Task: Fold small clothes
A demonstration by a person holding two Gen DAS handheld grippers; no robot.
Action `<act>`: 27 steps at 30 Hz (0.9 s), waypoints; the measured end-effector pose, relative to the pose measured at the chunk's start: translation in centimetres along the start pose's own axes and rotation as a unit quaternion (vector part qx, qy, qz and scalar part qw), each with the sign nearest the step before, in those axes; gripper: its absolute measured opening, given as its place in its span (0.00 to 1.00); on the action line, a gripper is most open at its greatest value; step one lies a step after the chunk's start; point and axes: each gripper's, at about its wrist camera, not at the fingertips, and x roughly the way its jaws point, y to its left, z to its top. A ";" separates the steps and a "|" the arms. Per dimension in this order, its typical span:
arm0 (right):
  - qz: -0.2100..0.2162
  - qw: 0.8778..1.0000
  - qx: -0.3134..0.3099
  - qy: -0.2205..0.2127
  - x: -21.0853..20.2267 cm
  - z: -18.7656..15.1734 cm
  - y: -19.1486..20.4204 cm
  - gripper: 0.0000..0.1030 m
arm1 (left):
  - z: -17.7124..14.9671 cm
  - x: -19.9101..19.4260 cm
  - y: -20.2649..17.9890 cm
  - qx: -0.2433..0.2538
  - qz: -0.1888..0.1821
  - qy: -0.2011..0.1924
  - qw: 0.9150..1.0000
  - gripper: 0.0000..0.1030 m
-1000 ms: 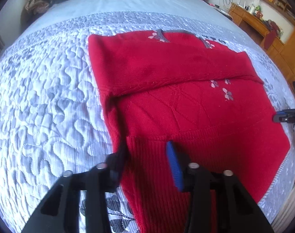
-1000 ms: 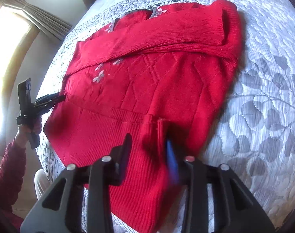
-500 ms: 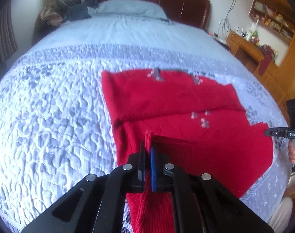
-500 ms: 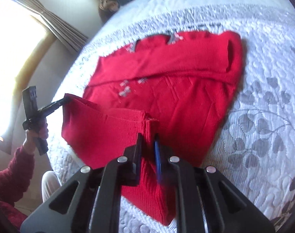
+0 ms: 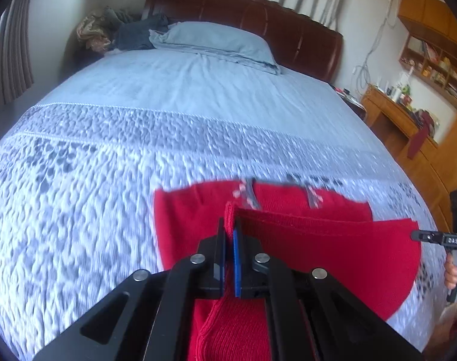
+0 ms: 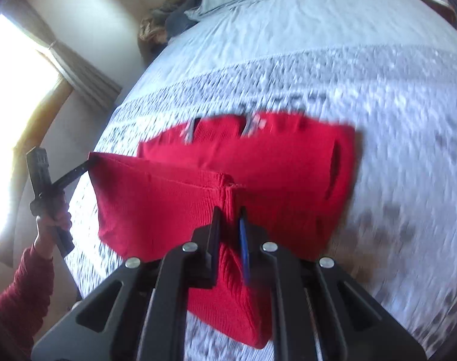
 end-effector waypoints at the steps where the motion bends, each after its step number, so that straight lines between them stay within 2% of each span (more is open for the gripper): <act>1: -0.005 1.000 0.006 -0.002 0.4 1.6 -0.4 0.10 | 1.2 1.3 0.2 -0.007 0.004 0.002 1.000 0.04; 6: -0.048 0.999 0.023 0.007 5.0 8.0 -2.5 0.10 | 5.0 7.5 1.4 -0.026 0.025 0.012 0.999 0.04; 9: -0.063 0.997 0.044 0.026 9.1 10.3 -4.3 0.10 | 5.4 11.6 2.5 -0.032 0.047 0.033 0.998 0.04; 13: -0.112 0.990 0.051 0.064 14.8 10.9 -6.2 0.10 | 3.5 16.4 2.8 0.004 0.107 0.081 0.991 0.04; 15: -0.125 0.987 0.058 0.077 16.5 10.8 -7.0 0.11 | 2.4 18.0 3.1 0.013 0.123 0.105 0.987 0.04; 16: -0.125 0.987 0.064 0.077 17.1 10.3 -7.6 0.12 | 1.9 18.3 3.3 0.015 0.126 0.104 0.986 0.06; 18: -0.122 0.987 0.081 0.069 17.1 9.9 -8.4 0.23 | 1.7 18.1 3.3 0.018 0.129 0.098 0.987 0.08; 19: -0.118 0.987 0.088 0.065 16.9 9.8 -8.6 0.28 | 1.7 17.8 3.3 0.017 0.131 0.099 0.986 0.13; 20: -0.116 0.987 0.092 0.061 16.5 9.8 -8.8 0.34 | 1.8 17.3 3.3 0.016 0.135 0.101 0.986 0.25; 21: -0.119 0.987 0.093 0.057 15.9 9.8 -8.7 0.39 | 1.9 16.4 3.3 0.013 0.135 0.102 0.986 0.31; 23: -0.128 0.987 0.092 0.043 13.4 9.4 -8.3 0.58 | 2.1 14.1 3.7 0.001 0.123 0.108 0.986 0.56; 25: -0.127 0.987 0.089 0.033 10.4 8.4 -7.6 0.64 | 1.2 11.0 4.3 -0.023 0.089 0.122 0.988 0.67; 27: -0.115 0.988 0.084 0.053 8.2 6.5 -6.9 0.67 | -0.7 7.8 4.8 -0.034 0.071 0.145 0.986 0.70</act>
